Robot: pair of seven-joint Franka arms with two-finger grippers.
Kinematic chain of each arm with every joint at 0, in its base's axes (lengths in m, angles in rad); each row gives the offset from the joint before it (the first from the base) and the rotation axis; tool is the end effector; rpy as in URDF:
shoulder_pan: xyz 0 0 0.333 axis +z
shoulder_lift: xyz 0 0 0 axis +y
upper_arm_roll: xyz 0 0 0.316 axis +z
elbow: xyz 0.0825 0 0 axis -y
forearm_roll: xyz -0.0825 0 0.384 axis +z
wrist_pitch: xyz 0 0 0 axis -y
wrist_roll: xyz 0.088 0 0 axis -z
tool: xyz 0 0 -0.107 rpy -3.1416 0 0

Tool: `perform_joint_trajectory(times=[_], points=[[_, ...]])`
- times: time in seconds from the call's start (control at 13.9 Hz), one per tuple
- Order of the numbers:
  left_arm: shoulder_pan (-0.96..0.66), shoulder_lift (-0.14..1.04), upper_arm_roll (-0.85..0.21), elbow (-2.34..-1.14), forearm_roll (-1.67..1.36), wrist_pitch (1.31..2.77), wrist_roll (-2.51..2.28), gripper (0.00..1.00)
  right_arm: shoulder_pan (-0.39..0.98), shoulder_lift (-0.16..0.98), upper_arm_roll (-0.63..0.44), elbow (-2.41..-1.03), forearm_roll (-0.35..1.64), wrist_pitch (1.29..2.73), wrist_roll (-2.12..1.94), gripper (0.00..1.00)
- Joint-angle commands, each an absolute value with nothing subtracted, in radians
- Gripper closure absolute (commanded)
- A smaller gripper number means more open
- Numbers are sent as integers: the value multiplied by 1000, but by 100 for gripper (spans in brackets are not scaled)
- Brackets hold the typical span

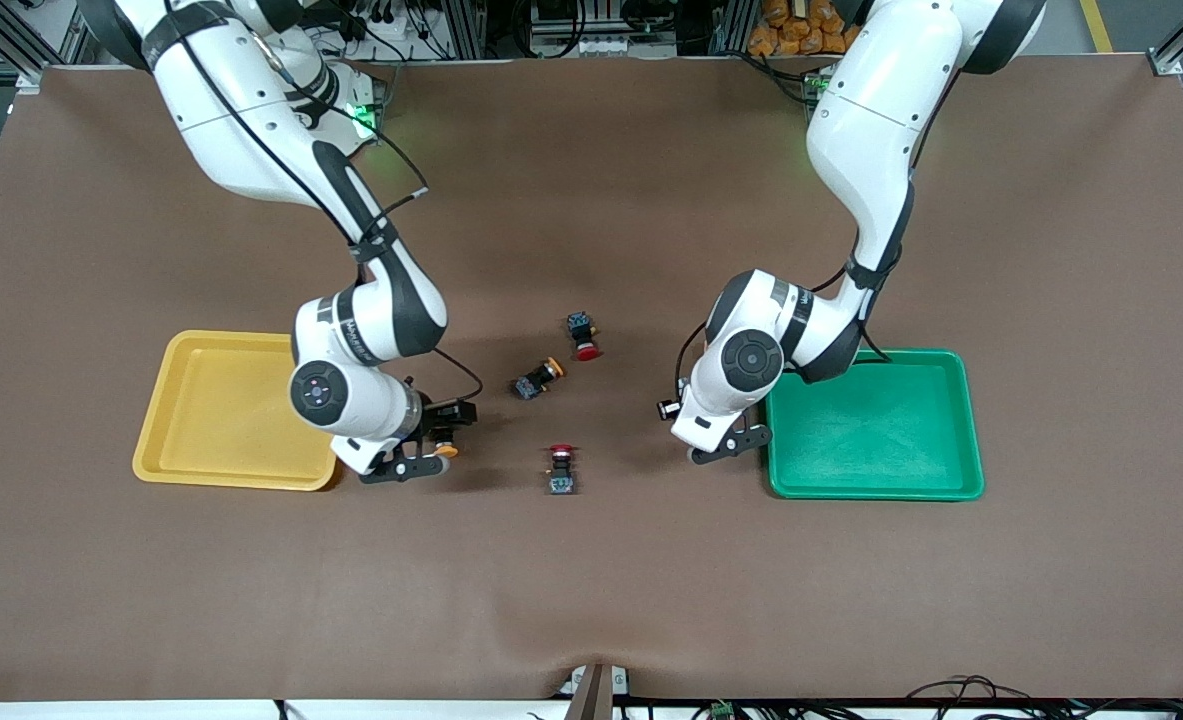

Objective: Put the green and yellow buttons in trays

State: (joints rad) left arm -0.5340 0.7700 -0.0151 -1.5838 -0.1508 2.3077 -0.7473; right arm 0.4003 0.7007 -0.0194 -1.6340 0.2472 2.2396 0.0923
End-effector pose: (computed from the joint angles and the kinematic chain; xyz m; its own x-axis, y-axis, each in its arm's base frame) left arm 0.5900 -0.3630 0.1793 0.9477 0.2966 -0.1179 0.3039 -0.9514 0.0501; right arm 0.6273 0.2605 0.2011 0.9830 0.1377 -0.1213 0.1184 -0.9809 -0.1540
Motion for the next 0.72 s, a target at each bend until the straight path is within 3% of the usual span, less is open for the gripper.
perform_joint_trajectory(times=[0.0, 0.57, 0.65], points=[[-497, 713, -9, -1574, -163, 2225, -732, 100, 408, 701, -26, -1655, 230, 2252, 100, 0], [-362, 666, -5, -1577, -147, 2068, -491, 100, 399, 718, -28, -1660, 230, 2259, 101, 0], [-361, 670, -3, -1578, -128, 2068, -491, 100, 397, 718, -28, -1660, 230, 2269, 100, 28]])
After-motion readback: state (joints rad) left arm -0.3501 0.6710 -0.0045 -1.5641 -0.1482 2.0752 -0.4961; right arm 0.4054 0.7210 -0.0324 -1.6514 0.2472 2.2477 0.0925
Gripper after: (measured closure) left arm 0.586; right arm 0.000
